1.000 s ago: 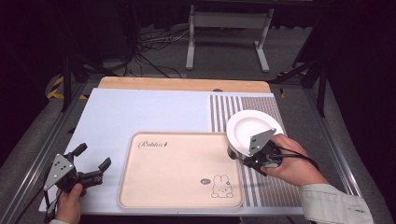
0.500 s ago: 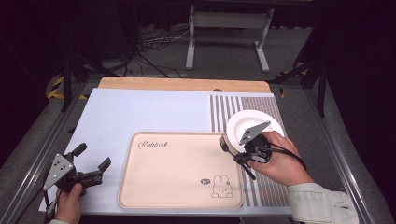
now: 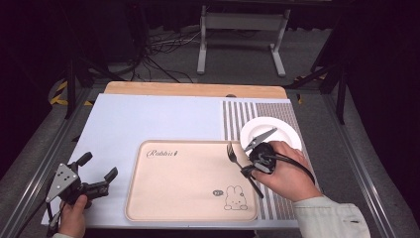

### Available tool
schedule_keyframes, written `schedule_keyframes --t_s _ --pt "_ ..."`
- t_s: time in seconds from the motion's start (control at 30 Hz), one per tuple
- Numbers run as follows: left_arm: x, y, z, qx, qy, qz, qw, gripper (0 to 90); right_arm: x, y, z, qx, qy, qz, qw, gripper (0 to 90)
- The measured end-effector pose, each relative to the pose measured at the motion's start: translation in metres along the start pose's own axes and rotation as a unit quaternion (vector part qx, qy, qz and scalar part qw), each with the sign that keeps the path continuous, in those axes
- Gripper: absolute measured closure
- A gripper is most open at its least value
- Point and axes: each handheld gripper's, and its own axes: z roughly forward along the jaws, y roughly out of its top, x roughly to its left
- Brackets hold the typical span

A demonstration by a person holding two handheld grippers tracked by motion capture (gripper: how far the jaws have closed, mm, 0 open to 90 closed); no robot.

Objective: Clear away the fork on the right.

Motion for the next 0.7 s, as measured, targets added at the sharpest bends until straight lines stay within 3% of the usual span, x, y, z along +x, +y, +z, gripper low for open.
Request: schedule_keyframes --t_s 0.13,0.33,0.53,0.7 --pt "0.0 0.0 0.0 0.0 -0.001 0.0 1.0 0.5 0.002 0.003 0.004 0.009 0.01 0.021 0.9997 85.6" --pt "0.0 0.0 0.0 -0.002 0.0 -0.002 1.0 0.5 0.005 0.009 0.012 0.019 0.006 0.045 0.9988 85.5" --pt "0.0 0.0 0.0 -0.002 -0.002 -0.001 1.0 0.5 0.004 0.013 0.019 0.031 0.007 0.085 0.9959 85.5" --pt "0.0 0.0 0.0 -0.002 -0.002 -0.001 1.0 0.5 0.004 0.015 0.022 0.04 0.006 0.099 0.9942 85.5"
